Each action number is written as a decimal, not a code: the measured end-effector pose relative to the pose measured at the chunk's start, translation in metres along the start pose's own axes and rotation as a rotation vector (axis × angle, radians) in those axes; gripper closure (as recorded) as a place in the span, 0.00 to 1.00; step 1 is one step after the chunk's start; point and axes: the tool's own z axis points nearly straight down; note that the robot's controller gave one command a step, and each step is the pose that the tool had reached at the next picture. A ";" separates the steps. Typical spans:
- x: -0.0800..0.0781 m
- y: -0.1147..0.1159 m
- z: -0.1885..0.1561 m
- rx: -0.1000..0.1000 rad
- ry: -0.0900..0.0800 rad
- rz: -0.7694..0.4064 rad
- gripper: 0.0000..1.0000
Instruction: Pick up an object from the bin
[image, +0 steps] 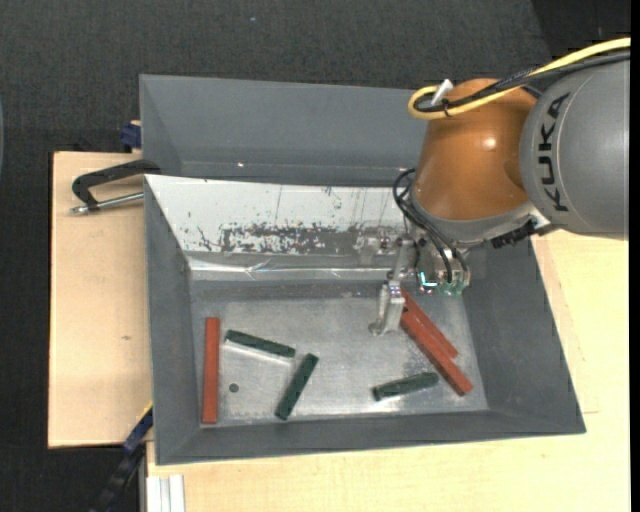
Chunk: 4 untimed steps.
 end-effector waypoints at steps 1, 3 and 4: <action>-0.002 0.000 -0.004 0.000 -0.008 0.001 0.00; 0.007 -0.022 0.110 0.001 -0.009 -0.191 0.00; 0.009 -0.020 0.120 0.000 -0.007 -0.201 0.00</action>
Offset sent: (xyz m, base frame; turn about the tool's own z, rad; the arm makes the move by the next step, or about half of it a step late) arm 0.0053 -0.0518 -0.1074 -0.0413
